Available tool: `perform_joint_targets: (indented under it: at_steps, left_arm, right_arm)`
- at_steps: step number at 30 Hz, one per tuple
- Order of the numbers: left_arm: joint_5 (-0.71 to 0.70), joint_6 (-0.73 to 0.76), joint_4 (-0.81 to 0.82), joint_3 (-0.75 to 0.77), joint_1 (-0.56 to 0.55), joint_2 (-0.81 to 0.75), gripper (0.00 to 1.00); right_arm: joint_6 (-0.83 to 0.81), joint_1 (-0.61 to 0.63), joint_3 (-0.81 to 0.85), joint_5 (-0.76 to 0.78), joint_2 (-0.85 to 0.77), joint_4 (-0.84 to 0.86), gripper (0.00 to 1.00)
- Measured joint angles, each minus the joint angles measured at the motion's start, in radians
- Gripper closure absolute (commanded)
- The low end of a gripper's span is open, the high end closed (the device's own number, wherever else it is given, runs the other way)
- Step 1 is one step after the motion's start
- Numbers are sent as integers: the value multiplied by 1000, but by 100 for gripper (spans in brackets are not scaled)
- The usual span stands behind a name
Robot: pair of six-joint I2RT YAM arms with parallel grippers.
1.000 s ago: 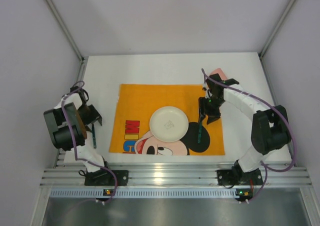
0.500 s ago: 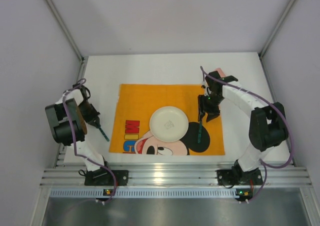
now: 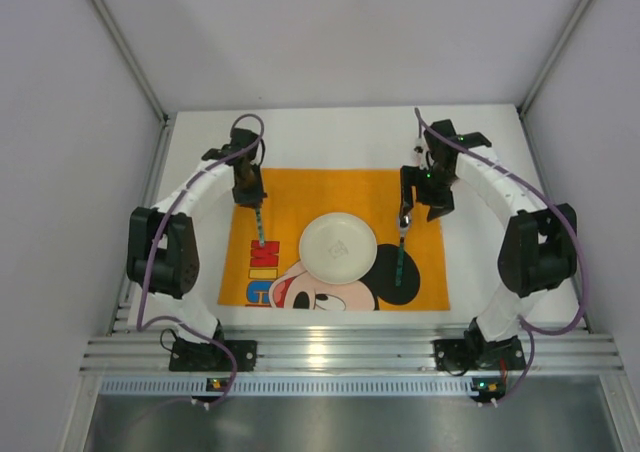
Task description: Set the dinner table for one person
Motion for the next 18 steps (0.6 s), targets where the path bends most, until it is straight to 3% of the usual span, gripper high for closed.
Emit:
perform_joint_targets:
  at_steps: [10,16,17,18]
  left_arm:
    - [3,-43,-29,5,-99,3,100]
    - [3,-49,-16,-64,-151,3,100]
    - [3,-49,-14,-81,-158,3,99]
    - [4,-50,-11,-101,-163,3,87]
  right_arm:
    - [-4,-63,63,-1,26,-32,24]
    - [11,-112,261,-11,132,-65,23]
    - [24,-119,322,-10,159,-70,22]
    - [33,-123,371,-8,181,-71,21]
